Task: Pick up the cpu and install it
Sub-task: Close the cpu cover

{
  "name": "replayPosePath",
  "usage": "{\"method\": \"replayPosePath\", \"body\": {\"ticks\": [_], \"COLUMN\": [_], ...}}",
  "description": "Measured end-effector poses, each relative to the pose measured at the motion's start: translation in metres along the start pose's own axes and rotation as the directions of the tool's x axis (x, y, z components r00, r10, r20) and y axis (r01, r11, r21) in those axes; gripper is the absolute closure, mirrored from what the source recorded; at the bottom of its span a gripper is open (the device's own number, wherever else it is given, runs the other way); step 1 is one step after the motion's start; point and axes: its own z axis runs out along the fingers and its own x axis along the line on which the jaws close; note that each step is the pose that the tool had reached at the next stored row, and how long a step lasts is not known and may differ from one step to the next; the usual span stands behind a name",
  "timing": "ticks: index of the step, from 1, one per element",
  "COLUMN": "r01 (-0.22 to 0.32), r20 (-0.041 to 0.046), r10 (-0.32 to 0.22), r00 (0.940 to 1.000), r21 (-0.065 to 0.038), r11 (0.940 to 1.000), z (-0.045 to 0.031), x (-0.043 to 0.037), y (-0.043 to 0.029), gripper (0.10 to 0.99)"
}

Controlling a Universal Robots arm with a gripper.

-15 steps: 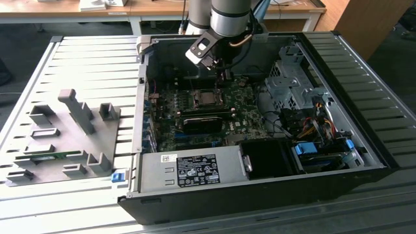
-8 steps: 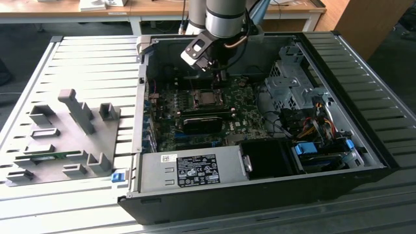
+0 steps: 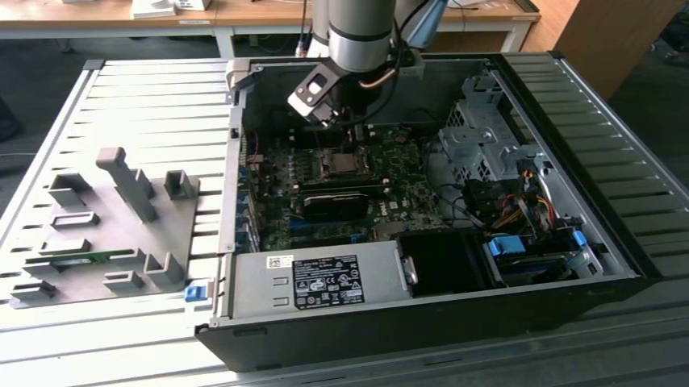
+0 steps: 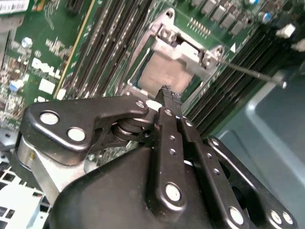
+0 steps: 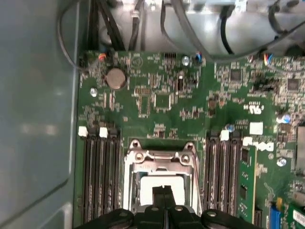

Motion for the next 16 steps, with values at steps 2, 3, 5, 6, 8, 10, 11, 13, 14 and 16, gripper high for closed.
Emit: {"method": "replayPosePath", "body": {"ticks": [2,3,5,6,8,10,11,13,14,16], "r01": [0.000,0.000,0.000,0.000,0.000,0.000,0.000,0.000,0.000,0.000], "r20": [0.0000,0.0000,-0.0001,-0.0001,0.0002,0.0000,0.0000,0.0000,-0.0002,-0.0001], "r10": [0.000,0.000,0.000,0.000,0.000,0.000,0.000,0.000,0.000,0.000], "r00": [1.0000,1.0000,1.0000,1.0000,1.0000,1.0000,1.0000,1.0000,1.0000,1.0000], "r21": [0.002,0.003,0.003,0.004,0.004,0.004,0.004,0.004,0.004,0.004], "r11": [1.0000,1.0000,1.0000,1.0000,1.0000,1.0000,1.0000,1.0000,1.0000,1.0000], "z": [0.0035,0.0052,0.0080,0.0087,0.0094,0.0104,0.0109,0.0121,0.0129,0.0147], "x": [-0.0002,-0.0002,-0.0003,-0.0003,-0.0004,-0.0003,-0.0003,-0.0003,-0.0003,-0.0003], "y": [-0.0040,-0.0060,-0.0094,-0.0103,-0.0129,-0.0160,-0.0179,-0.0216,-0.0228,-0.0234], "gripper": [0.980,0.980,0.980,0.980,0.980,0.980,0.980,0.980,0.980,0.980]}}
